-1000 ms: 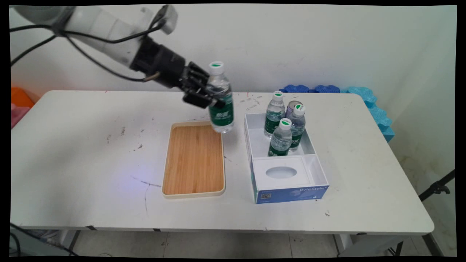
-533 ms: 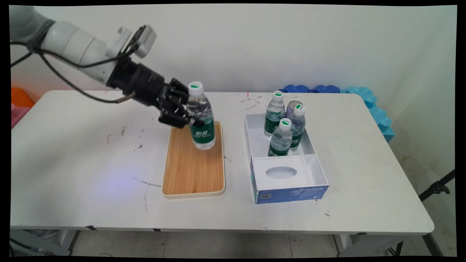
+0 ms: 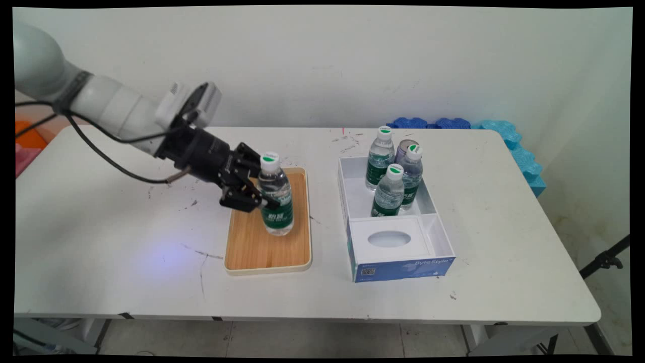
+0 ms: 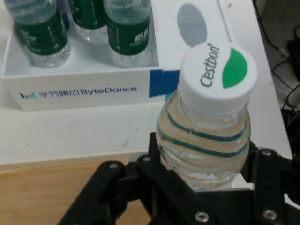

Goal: Place the picked object on the tray

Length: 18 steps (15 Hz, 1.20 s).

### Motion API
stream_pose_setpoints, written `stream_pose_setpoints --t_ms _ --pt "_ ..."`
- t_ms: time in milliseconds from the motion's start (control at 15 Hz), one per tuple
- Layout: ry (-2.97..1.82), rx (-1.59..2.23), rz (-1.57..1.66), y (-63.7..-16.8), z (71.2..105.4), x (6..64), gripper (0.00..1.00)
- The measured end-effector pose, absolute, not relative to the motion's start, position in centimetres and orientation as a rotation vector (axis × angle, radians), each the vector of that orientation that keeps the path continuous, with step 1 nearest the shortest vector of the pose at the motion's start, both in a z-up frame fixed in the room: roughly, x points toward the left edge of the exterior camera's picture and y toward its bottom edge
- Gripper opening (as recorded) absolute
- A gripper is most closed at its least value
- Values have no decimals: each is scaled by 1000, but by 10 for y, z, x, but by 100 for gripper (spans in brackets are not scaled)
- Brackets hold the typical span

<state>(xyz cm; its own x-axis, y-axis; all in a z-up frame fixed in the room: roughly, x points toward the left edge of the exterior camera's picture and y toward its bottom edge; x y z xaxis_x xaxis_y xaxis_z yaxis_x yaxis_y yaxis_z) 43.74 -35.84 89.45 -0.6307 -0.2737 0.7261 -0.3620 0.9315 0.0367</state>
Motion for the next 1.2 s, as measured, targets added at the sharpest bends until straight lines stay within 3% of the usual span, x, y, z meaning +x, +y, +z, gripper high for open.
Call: stream_pose_setpoints --t_ms 933,1000,1200 --pt "-2317 511 135 -362 828 425 0" --pt "-2316 513 135 -361 827 424 100" --pt "-2313 516 133 -360 826 424 100"
